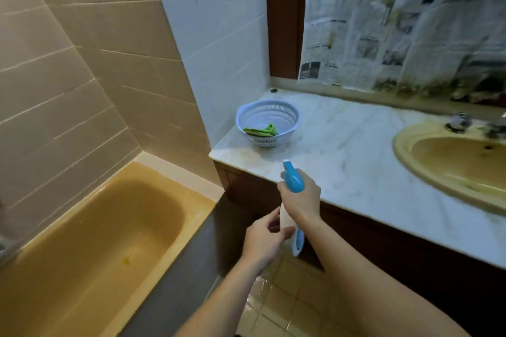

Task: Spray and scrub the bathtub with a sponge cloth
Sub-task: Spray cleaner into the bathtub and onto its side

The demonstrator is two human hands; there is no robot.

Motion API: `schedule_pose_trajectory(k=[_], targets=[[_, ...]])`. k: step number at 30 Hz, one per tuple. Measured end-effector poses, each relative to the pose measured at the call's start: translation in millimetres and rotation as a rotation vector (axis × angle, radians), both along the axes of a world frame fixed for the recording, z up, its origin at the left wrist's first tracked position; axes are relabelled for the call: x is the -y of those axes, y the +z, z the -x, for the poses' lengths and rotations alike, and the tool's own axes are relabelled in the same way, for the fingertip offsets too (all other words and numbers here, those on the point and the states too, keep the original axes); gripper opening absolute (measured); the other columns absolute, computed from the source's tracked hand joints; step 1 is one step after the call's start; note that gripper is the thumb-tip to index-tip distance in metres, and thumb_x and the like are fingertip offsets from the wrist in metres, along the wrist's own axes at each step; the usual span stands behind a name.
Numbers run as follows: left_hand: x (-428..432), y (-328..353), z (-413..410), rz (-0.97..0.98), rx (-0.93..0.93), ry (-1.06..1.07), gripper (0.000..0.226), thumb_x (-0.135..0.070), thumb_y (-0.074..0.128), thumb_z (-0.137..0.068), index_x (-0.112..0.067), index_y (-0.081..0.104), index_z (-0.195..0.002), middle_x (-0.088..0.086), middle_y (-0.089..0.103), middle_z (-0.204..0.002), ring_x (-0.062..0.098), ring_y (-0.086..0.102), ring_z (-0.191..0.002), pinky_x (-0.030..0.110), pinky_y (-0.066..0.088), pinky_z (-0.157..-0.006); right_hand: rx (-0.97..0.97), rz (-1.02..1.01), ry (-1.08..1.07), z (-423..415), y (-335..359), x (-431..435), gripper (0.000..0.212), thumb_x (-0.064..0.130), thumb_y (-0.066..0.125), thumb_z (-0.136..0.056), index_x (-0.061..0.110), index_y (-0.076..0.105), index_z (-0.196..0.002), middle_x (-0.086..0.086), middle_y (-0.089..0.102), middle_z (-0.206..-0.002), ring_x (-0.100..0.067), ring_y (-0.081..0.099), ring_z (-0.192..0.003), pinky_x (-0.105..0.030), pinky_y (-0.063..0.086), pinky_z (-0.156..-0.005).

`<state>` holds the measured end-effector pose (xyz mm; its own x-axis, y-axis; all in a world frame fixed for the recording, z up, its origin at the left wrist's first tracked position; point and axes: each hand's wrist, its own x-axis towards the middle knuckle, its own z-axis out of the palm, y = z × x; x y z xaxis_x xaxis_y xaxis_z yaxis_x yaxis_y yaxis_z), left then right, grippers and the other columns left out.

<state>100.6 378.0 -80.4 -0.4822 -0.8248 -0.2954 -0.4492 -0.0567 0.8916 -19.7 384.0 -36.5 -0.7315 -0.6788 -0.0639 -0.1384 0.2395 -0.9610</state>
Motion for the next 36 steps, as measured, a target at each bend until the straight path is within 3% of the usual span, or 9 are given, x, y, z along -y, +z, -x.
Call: schedule_pose_trajectory(k=[4, 12, 16, 20, 24, 29, 32, 34, 36], targets=[[28.9, 1.6, 54.0, 0.078, 0.018, -0.082, 0.058, -0.030, 0.083, -0.089, -0.034, 0.063, -0.143, -0.017, 0.073, -0.121, -0.002, 0.067, -0.109, 0.036, 0.056, -0.103, -0.012, -0.028, -0.144, 46.3, -0.1, 15.4, 0.012, 0.025, 0.065, -0.088, 0.021, 0.057, -0.080, 0.001, 0.058, -0.071, -0.021, 0.054, -0.073, -0.040, 0.048, -0.073], [91.7, -14.5, 125.9, 0.138, 0.055, -0.230, 0.052, -0.024, 0.068, -0.097, -0.031, 0.059, -0.147, -0.016, 0.065, -0.139, -0.002, 0.061, -0.111, 0.022, 0.051, -0.102, 0.005, 0.029, -0.310, 110.6, -20.6, 50.1, 0.023, 0.027, 0.073, -0.090, 0.010, 0.061, -0.082, -0.003, 0.054, -0.068, -0.011, 0.044, -0.059, -0.028, 0.042, -0.061], [130.0, -28.9, 154.0, 0.150, 0.016, -0.297, 0.055, -0.027, 0.067, -0.094, -0.042, 0.058, -0.146, -0.027, 0.070, -0.124, -0.011, 0.066, -0.103, 0.015, 0.054, -0.087, -0.015, -0.023, -0.309, 129.9, -22.7, 76.6, 0.018, 0.028, 0.075, -0.090, 0.013, 0.065, -0.086, -0.005, 0.059, -0.070, -0.003, 0.047, -0.054, -0.015, 0.042, -0.055], [154.0, -42.4, 174.4, 0.151, -0.020, -0.321, 0.056, -0.036, 0.067, -0.093, -0.050, 0.054, -0.145, -0.025, 0.073, -0.114, -0.007, 0.068, -0.103, 0.029, 0.058, -0.092, 0.006, -0.051, -0.351, 150.3, -21.9, 95.9, 0.017, 0.039, 0.079, -0.086, 0.025, 0.071, -0.094, 0.000, 0.066, -0.076, -0.008, 0.055, -0.063, -0.022, 0.049, -0.066], [176.7, -43.5, 199.4, 0.149, -0.076, -0.338, 0.052, -0.035, 0.066, -0.098, -0.051, 0.051, -0.146, -0.020, 0.073, -0.116, 0.001, 0.068, -0.105, 0.025, 0.056, -0.093, -0.054, -0.192, -0.311, 168.0, -27.4, 105.5, 0.023, 0.019, 0.074, -0.086, 0.036, 0.063, -0.097, 0.001, 0.065, -0.080, -0.016, 0.061, -0.071, -0.019, 0.049, -0.063], [193.3, -37.6, 217.0, 0.162, -0.108, -0.396, 0.052, -0.037, 0.061, -0.101, -0.043, 0.049, -0.151, -0.019, 0.071, -0.121, 0.002, 0.066, -0.109, 0.013, 0.050, -0.089, -0.173, -0.222, -0.384, 173.1, -36.0, 102.1, 0.024, 0.020, 0.070, -0.097, 0.034, 0.059, -0.113, 0.024, 0.065, -0.101, 0.007, 0.065, -0.086, -0.005, 0.046, -0.065], [200.7, -36.2, 216.3, 0.159, -0.119, -0.418, 0.050, -0.031, 0.060, -0.100, -0.041, 0.053, -0.149, -0.028, 0.065, -0.118, -0.003, 0.064, -0.110, 0.005, 0.046, -0.084, -0.204, -0.268, -0.506, 167.9, -38.7, 101.9, 0.016, 0.020, 0.072, -0.095, 0.028, 0.062, -0.105, 0.015, 0.068, -0.100, -0.003, 0.068, -0.080, -0.014, 0.051, -0.068], [205.4, -35.9, 209.6, 0.190, -0.140, -0.395, 0.053, -0.022, 0.061, -0.098, -0.041, 0.055, -0.148, -0.021, 0.067, -0.131, -0.001, 0.063, -0.114, 0.014, 0.051, -0.093, -0.182, -0.270, -0.578, 155.8, -40.4, 98.9, 0.012, 0.020, 0.074, -0.093, 0.024, 0.064, -0.097, 0.008, 0.069, -0.090, -0.012, 0.068, -0.073, -0.031, 0.062, -0.065], [209.0, -31.8, 199.1, 0.267, -0.217, -0.342, 0.053, -0.019, 0.060, -0.096, -0.041, 0.059, -0.144, -0.014, 0.070, -0.133, -0.003, 0.063, -0.113, 0.022, 0.053, -0.098, -0.166, -0.258, -0.550, 141.1, -39.6, 97.4, 0.012, 0.018, 0.075, -0.092, 0.024, 0.065, -0.091, 0.006, 0.067, -0.081, -0.014, 0.067, -0.069, -0.038, 0.063, -0.061]])
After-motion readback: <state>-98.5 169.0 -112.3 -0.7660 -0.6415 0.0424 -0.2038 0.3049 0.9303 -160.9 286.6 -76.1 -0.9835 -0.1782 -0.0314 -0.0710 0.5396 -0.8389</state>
